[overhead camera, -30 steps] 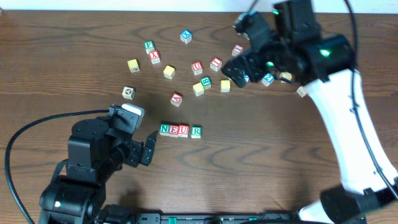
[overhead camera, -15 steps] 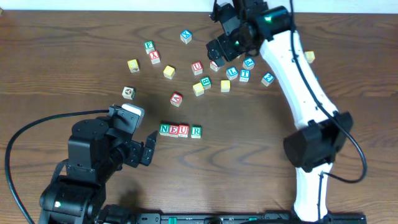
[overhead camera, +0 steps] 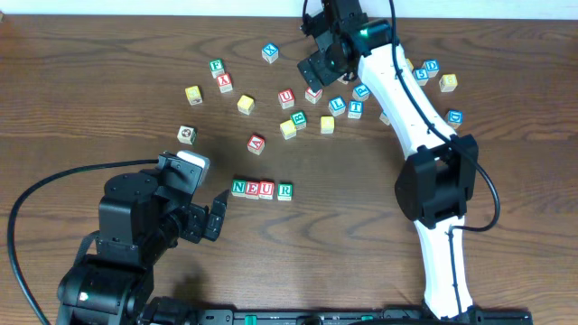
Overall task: Spell out NEURIPS
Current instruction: 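Lower the right gripper around the red I block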
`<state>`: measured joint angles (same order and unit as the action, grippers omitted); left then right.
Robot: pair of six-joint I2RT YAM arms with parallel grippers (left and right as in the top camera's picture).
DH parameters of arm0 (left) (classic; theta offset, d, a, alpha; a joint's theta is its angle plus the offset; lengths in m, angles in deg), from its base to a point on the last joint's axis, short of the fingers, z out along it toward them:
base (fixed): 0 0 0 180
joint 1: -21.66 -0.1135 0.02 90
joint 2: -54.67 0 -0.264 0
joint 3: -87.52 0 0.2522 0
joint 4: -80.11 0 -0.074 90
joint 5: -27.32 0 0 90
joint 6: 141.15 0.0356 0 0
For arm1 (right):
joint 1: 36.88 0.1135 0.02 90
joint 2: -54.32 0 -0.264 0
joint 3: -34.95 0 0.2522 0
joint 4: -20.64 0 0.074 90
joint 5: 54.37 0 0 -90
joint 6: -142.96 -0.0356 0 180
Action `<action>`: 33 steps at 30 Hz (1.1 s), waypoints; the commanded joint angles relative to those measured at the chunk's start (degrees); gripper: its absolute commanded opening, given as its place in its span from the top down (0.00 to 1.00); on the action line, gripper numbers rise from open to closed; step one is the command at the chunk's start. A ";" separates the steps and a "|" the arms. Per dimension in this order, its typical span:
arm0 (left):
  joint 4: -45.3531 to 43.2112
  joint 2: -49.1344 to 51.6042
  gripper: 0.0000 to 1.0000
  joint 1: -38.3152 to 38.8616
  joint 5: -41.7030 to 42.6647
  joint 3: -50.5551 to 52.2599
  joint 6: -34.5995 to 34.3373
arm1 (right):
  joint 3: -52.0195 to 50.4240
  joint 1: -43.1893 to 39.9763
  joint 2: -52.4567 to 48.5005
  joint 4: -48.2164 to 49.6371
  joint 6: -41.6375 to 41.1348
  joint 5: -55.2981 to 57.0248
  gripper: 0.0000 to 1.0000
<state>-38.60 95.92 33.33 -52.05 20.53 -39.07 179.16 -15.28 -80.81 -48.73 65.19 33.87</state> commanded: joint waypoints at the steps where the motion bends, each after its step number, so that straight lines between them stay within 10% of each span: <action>1: 0.00 -0.15 0.02 -0.28 0.31 -0.90 0.35 | 1.55 -0.07 -1.68 1.60 2.64 -2.93 0.02; 33: 0.00 -0.15 0.02 -0.28 0.31 -0.90 0.33 | 1.42 0.17 -11.30 5.27 2.62 -4.57 0.22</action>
<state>-38.58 95.92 33.33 -52.05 20.53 -39.10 179.29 -15.28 -89.88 -43.07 67.37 29.63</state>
